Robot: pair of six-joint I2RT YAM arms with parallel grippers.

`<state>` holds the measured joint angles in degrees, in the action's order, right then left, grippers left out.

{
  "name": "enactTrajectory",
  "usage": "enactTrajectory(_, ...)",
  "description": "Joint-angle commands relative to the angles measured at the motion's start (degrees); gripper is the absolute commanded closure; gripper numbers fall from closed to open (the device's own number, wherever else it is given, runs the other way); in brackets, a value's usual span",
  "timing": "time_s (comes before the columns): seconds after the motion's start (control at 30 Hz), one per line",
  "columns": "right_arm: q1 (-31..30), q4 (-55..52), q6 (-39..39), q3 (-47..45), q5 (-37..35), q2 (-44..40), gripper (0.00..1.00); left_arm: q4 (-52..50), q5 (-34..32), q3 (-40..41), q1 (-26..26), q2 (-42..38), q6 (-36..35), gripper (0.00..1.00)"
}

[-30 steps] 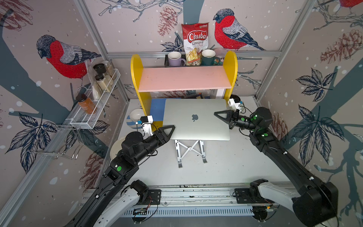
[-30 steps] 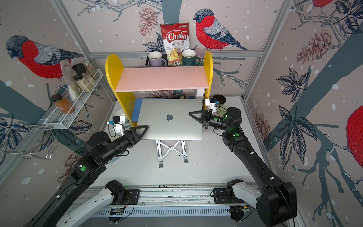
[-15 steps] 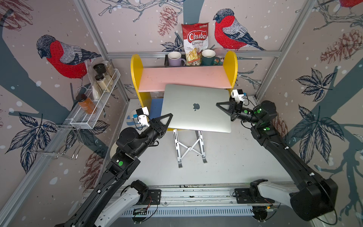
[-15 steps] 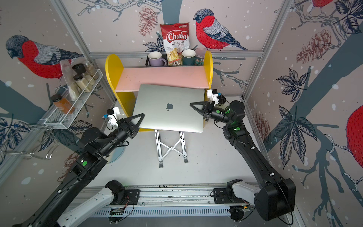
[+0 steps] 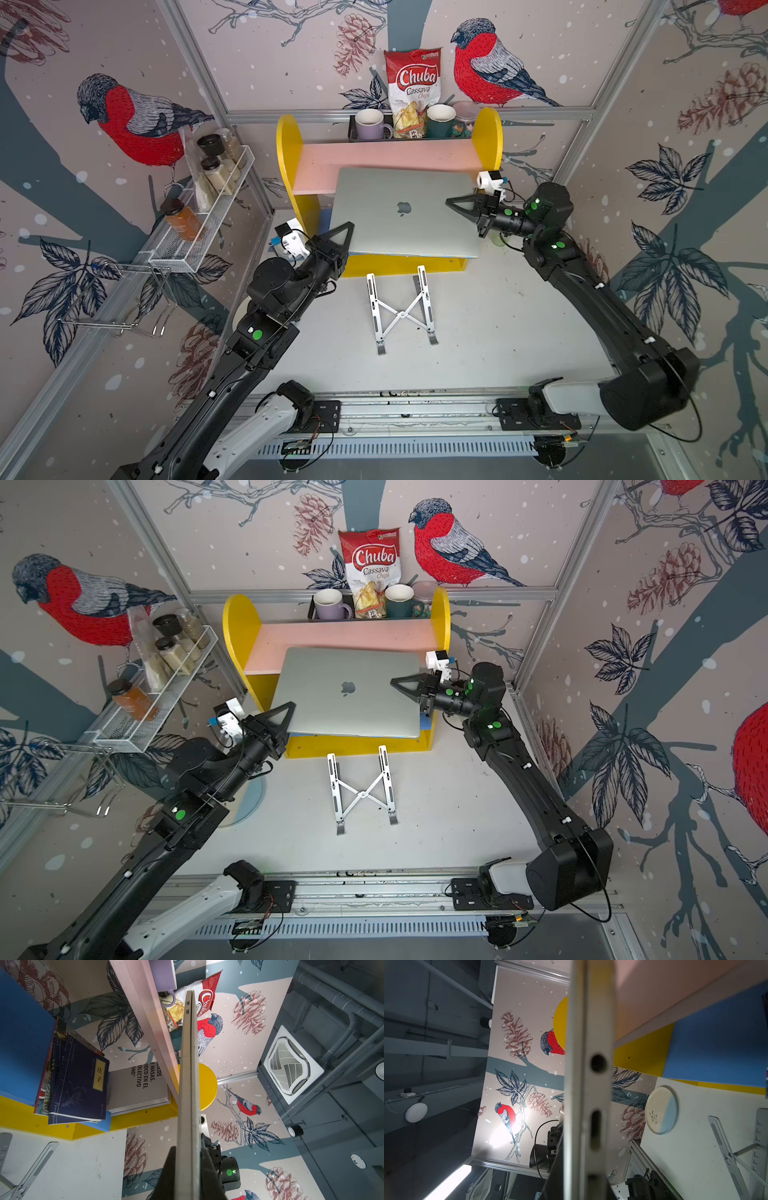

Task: Close the laptop lid and set it aside
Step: Place the laptop on the shelf.

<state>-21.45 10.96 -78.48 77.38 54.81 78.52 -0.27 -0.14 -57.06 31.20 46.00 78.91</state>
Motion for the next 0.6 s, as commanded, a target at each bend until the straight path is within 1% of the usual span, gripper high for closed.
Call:
enactTrajectory(0.0,-1.1,-2.0,3.6,3.3,-6.3,1.7,0.93,-1.2,4.0,-0.4,-0.1,1.6,-1.6,1.0)
enactTrajectory(0.1,-1.2,-4.4,4.1,5.7,-7.4,3.1,0.92,0.1,3.0,-0.7,-0.6,2.7,0.2,1.0)
enactTrajectory(0.17,-1.2,-5.5,4.5,6.4,-8.2,3.5,0.9,0.6,2.6,-0.7,-1.1,3.2,1.3,1.0)
enactTrajectory(0.33,-1.2,-8.3,5.3,6.7,-10.3,3.5,0.69,2.5,0.9,0.9,-2.0,3.1,3.5,1.0)
enactTrajectory(0.47,-1.3,-8.7,5.1,6.1,-11.6,3.2,0.58,2.8,-0.3,1.5,-2.6,2.6,3.8,1.0)
enactTrajectory(0.57,-1.5,-8.4,4.8,5.7,-12.3,2.9,0.52,3.6,-0.4,1.5,-3.0,3.0,4.0,1.0)
